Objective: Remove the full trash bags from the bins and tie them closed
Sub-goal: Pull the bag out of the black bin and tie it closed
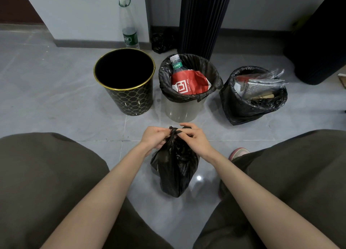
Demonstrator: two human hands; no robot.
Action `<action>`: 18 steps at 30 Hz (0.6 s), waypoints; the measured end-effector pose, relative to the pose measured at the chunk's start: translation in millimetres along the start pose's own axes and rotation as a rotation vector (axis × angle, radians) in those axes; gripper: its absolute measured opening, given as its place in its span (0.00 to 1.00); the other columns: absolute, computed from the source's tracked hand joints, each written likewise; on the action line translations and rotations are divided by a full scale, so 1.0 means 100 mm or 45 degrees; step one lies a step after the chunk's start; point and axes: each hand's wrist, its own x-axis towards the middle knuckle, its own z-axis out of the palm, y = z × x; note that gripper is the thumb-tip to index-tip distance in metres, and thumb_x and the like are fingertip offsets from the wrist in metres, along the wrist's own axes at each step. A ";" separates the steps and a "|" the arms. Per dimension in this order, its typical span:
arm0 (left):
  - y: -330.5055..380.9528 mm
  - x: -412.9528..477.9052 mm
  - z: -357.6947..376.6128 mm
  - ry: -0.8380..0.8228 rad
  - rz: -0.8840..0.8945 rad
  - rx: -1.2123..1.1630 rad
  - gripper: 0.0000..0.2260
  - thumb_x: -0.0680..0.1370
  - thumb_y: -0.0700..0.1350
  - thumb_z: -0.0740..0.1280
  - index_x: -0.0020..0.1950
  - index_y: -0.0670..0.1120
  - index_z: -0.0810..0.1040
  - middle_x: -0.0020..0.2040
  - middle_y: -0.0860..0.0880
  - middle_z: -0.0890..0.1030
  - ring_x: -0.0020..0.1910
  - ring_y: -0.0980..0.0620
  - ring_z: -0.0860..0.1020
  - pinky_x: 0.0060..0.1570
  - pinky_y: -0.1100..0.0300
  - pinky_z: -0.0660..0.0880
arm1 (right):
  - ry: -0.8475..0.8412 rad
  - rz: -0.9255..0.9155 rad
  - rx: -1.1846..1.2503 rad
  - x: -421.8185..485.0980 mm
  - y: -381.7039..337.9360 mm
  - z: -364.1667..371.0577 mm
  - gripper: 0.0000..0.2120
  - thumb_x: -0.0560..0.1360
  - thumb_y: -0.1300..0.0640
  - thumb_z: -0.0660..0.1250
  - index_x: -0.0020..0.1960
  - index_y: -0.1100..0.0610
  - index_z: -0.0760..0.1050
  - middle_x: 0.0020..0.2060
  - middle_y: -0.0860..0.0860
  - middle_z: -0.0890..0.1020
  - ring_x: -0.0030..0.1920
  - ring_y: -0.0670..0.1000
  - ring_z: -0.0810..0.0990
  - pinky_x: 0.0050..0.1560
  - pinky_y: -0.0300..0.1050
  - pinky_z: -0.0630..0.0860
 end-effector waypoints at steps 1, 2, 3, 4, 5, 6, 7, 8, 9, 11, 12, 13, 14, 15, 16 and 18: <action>0.01 0.00 0.02 0.041 0.002 -0.028 0.05 0.77 0.43 0.66 0.44 0.48 0.81 0.37 0.48 0.79 0.36 0.49 0.74 0.36 0.60 0.74 | 0.010 0.014 0.088 -0.02 -0.02 -0.01 0.10 0.76 0.56 0.66 0.47 0.43 0.83 0.57 0.46 0.78 0.64 0.46 0.71 0.70 0.42 0.64; 0.01 0.00 0.03 0.079 0.004 -0.056 0.06 0.76 0.42 0.66 0.42 0.48 0.81 0.37 0.47 0.77 0.36 0.48 0.73 0.34 0.60 0.72 | 0.020 0.027 0.179 -0.03 -0.03 -0.02 0.09 0.76 0.60 0.65 0.50 0.52 0.84 0.55 0.49 0.81 0.61 0.44 0.74 0.67 0.36 0.66; 0.01 0.01 0.04 0.121 -0.002 -0.082 0.07 0.76 0.41 0.66 0.40 0.47 0.81 0.37 0.46 0.77 0.36 0.48 0.73 0.33 0.60 0.71 | 0.043 0.052 0.270 -0.06 -0.04 -0.04 0.09 0.77 0.62 0.65 0.53 0.58 0.83 0.54 0.51 0.82 0.58 0.43 0.76 0.65 0.33 0.69; 0.01 0.02 0.03 0.163 -0.017 -0.109 0.07 0.75 0.40 0.67 0.38 0.47 0.81 0.38 0.45 0.77 0.37 0.47 0.73 0.33 0.60 0.71 | 0.067 0.094 0.369 -0.08 -0.05 -0.05 0.10 0.77 0.63 0.64 0.54 0.60 0.82 0.53 0.51 0.83 0.55 0.42 0.79 0.62 0.33 0.72; 0.00 0.02 0.03 0.198 -0.038 -0.143 0.07 0.74 0.40 0.67 0.37 0.48 0.80 0.38 0.45 0.78 0.38 0.47 0.75 0.34 0.60 0.73 | 0.084 0.149 0.448 -0.10 -0.05 -0.06 0.10 0.78 0.62 0.64 0.55 0.60 0.82 0.53 0.51 0.83 0.52 0.41 0.80 0.58 0.33 0.75; -0.01 0.02 0.03 0.226 -0.060 -0.183 0.08 0.74 0.39 0.68 0.36 0.48 0.80 0.39 0.45 0.78 0.39 0.47 0.76 0.36 0.59 0.76 | 0.086 0.202 0.506 -0.10 -0.03 -0.06 0.10 0.78 0.61 0.63 0.56 0.60 0.81 0.53 0.51 0.84 0.51 0.41 0.81 0.54 0.32 0.76; -0.01 0.02 0.03 0.255 -0.076 -0.224 0.08 0.73 0.38 0.68 0.35 0.47 0.79 0.39 0.44 0.78 0.39 0.47 0.76 0.39 0.58 0.76 | 0.079 0.253 0.557 -0.10 -0.02 -0.04 0.11 0.79 0.61 0.63 0.56 0.60 0.81 0.53 0.53 0.84 0.50 0.42 0.81 0.52 0.31 0.77; -0.02 0.03 0.02 0.285 -0.086 -0.254 0.08 0.73 0.37 0.68 0.34 0.47 0.79 0.38 0.45 0.78 0.38 0.47 0.76 0.41 0.58 0.76 | 0.073 0.323 0.614 -0.10 0.01 -0.02 0.11 0.79 0.61 0.62 0.57 0.62 0.80 0.54 0.55 0.83 0.51 0.46 0.81 0.53 0.33 0.77; -0.04 0.05 0.01 0.313 -0.096 -0.268 0.08 0.73 0.37 0.67 0.34 0.46 0.79 0.37 0.46 0.79 0.36 0.48 0.78 0.41 0.60 0.76 | 0.078 0.409 0.689 -0.10 0.04 -0.01 0.12 0.79 0.61 0.62 0.59 0.63 0.79 0.55 0.58 0.82 0.54 0.50 0.81 0.57 0.37 0.77; -0.07 0.08 -0.02 0.372 -0.127 -0.291 0.05 0.74 0.37 0.66 0.38 0.43 0.79 0.34 0.48 0.82 0.32 0.53 0.80 0.33 0.66 0.78 | 0.114 0.596 0.953 -0.15 0.13 -0.01 0.14 0.80 0.62 0.60 0.63 0.65 0.75 0.60 0.60 0.79 0.60 0.55 0.78 0.64 0.43 0.72; -0.10 0.10 -0.05 0.416 -0.147 -0.318 0.04 0.74 0.37 0.66 0.41 0.40 0.80 0.33 0.48 0.82 0.30 0.55 0.81 0.29 0.67 0.78 | 0.146 0.703 1.127 -0.18 0.18 -0.02 0.15 0.80 0.62 0.58 0.65 0.66 0.72 0.62 0.60 0.77 0.63 0.56 0.75 0.64 0.43 0.70; -0.14 0.12 -0.08 0.462 -0.173 -0.356 0.04 0.74 0.36 0.66 0.43 0.37 0.80 0.31 0.48 0.82 0.28 0.56 0.81 0.27 0.68 0.77 | 0.182 0.808 1.283 -0.22 0.22 -0.02 0.16 0.81 0.63 0.57 0.67 0.67 0.69 0.64 0.60 0.75 0.66 0.56 0.73 0.65 0.43 0.69; -0.17 0.13 -0.10 0.496 -0.196 -0.412 0.04 0.74 0.35 0.66 0.44 0.35 0.79 0.30 0.47 0.82 0.25 0.57 0.80 0.25 0.68 0.77 | 0.217 0.899 1.403 -0.25 0.24 -0.01 0.17 0.81 0.63 0.55 0.68 0.67 0.67 0.66 0.61 0.74 0.68 0.56 0.72 0.68 0.43 0.67; -0.19 0.13 -0.11 0.519 -0.210 -0.485 0.03 0.74 0.33 0.65 0.44 0.35 0.78 0.31 0.46 0.81 0.24 0.58 0.79 0.26 0.68 0.77 | 0.241 0.956 1.487 -0.26 0.25 0.00 0.17 0.82 0.63 0.54 0.69 0.67 0.66 0.66 0.61 0.73 0.68 0.56 0.71 0.70 0.44 0.65; -0.18 0.11 -0.11 0.533 -0.211 -0.566 0.02 0.74 0.33 0.65 0.44 0.35 0.77 0.33 0.44 0.81 0.24 0.57 0.79 0.28 0.68 0.78 | 0.266 0.962 1.547 -0.25 0.24 0.02 0.17 0.82 0.63 0.53 0.69 0.67 0.66 0.66 0.62 0.73 0.68 0.56 0.71 0.71 0.45 0.64; -0.12 0.07 -0.07 0.530 -0.145 -0.681 0.04 0.74 0.32 0.66 0.47 0.35 0.78 0.35 0.45 0.81 0.30 0.55 0.80 0.34 0.68 0.79 | 0.290 0.866 1.566 -0.20 0.16 0.06 0.17 0.83 0.62 0.51 0.67 0.68 0.68 0.64 0.62 0.75 0.65 0.56 0.73 0.69 0.46 0.66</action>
